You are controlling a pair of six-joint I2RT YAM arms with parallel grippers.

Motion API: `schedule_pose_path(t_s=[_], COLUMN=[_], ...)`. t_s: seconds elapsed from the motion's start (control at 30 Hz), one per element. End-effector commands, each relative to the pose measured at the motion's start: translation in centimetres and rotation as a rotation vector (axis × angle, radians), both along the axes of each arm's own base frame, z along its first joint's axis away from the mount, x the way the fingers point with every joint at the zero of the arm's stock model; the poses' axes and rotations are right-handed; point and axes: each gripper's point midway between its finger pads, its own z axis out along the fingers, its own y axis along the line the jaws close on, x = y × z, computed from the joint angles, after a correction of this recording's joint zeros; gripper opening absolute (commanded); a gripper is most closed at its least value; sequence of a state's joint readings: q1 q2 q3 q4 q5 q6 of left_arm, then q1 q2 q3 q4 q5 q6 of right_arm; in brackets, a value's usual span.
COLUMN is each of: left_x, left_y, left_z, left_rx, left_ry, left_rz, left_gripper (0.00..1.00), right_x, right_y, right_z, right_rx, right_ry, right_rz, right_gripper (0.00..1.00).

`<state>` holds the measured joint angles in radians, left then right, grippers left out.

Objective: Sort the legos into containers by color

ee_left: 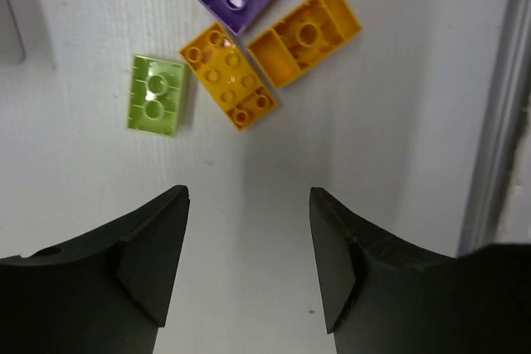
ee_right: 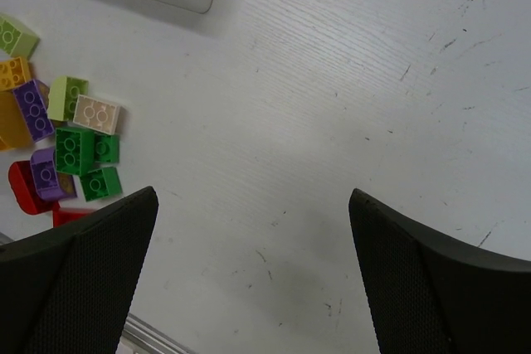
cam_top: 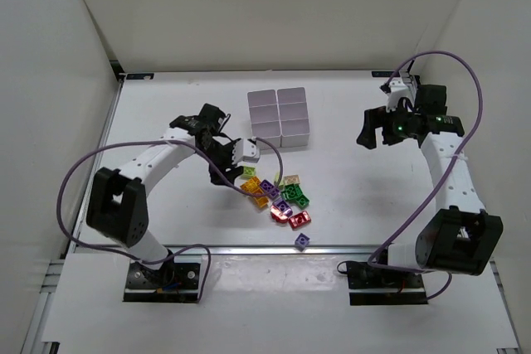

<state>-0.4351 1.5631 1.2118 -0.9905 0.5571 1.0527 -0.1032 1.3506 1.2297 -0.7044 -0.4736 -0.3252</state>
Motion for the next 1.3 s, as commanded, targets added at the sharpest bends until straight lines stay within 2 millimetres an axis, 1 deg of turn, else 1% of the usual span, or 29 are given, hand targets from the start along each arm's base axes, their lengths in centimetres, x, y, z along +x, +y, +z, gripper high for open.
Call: schedule_pose_path(t_s=[0.0, 0.03, 0.07, 0.1, 0.13, 0.17, 0.2, 0.27, 0.5, 0.57, 0.6, 0.67, 0.8, 0.83, 1.0, 1.17, 1.27], left_x=[3.2, 3.7, 4.3, 4.6, 4.9, 5.3, 5.7, 6.6, 7.8, 8.3, 8.4, 8.9, 8.8, 8.6, 7.8, 7.0, 6.4], left_y=[-2.1, -2.4, -2.7, -2.8, -3.0, -3.1, -3.1, -3.2, -3.1, -3.0, -3.0, -3.1, -3.1, -3.0, -3.2, -3.6, -4.3], left_z=[1.4, 1.2, 0.3, 0.1, -0.1, -0.9, -1.1, -1.7, -3.6, -3.7, -4.2, -4.1, -4.9, -5.3, -5.9, -6.2, -6.4], left_rx=[-0.088, -0.085, -0.070, -0.067, -0.068, -0.059, -0.059, -0.059, -0.031, -0.030, -0.030, -0.030, -0.027, -0.025, -0.027, -0.039, -0.046], left_ry=[-0.135, -0.161, -0.154, -0.152, -0.160, -0.151, -0.161, -0.181, -0.199, -0.204, -0.192, -0.201, -0.190, -0.178, -0.159, -0.142, -0.131], left_rz=[-0.078, -0.112, -0.129, -0.134, -0.154, -0.163, -0.165, -0.175, -0.230, -0.230, -0.230, -0.230, -0.248, -0.249, -0.273, -0.289, -0.306], left_gripper=[0.71, 0.71, 0.71, 0.72, 0.73, 0.75, 0.78, 0.79, 0.80, 0.80, 0.80, 0.80, 0.79, 0.79, 0.79, 0.79, 0.77], right_x=[-0.6, -0.7, -0.8, -0.9, -0.9, -1.0, -1.1, -1.2, -1.3, -1.1, -1.0, -0.8, -0.7, -0.6, -0.4, -0.2, -0.2], right_y=[0.4, 0.5, 0.5, 0.5, 0.4, 0.4, 0.3, 0.2, -0.1, -0.3, -0.4, -0.5, -0.7, -0.8, -1.1, -1.3, -1.4], right_z=[1.0, 1.0, 1.2, 1.0, 1.0, 1.1, 1.1, 1.2, 1.2, 1.1, 1.1, 1.2, 1.0, 0.9, 0.7, 0.3, 0.0], right_rx=[0.006, 0.007, 0.006, 0.006, 0.002, -0.002, -0.007, -0.010, -0.007, -0.008, -0.007, -0.009, -0.021, -0.025, -0.039, -0.042, -0.043], right_ry=[-0.042, -0.043, -0.047, -0.045, -0.047, -0.048, -0.052, -0.056, -0.052, -0.053, -0.052, -0.056, -0.051, -0.048, -0.044, -0.041, -0.032], right_rz=[0.026, 0.025, 0.025, 0.028, 0.025, 0.025, 0.021, 0.018, 0.004, -0.001, -0.002, -0.004, -0.006, -0.008, -0.008, -0.015, -0.016], right_gripper=[0.99, 0.99, 0.99, 0.99, 0.99, 0.99, 0.99, 0.99, 0.99, 0.99, 0.99, 0.99, 0.99, 0.99, 0.99, 0.99, 0.99])
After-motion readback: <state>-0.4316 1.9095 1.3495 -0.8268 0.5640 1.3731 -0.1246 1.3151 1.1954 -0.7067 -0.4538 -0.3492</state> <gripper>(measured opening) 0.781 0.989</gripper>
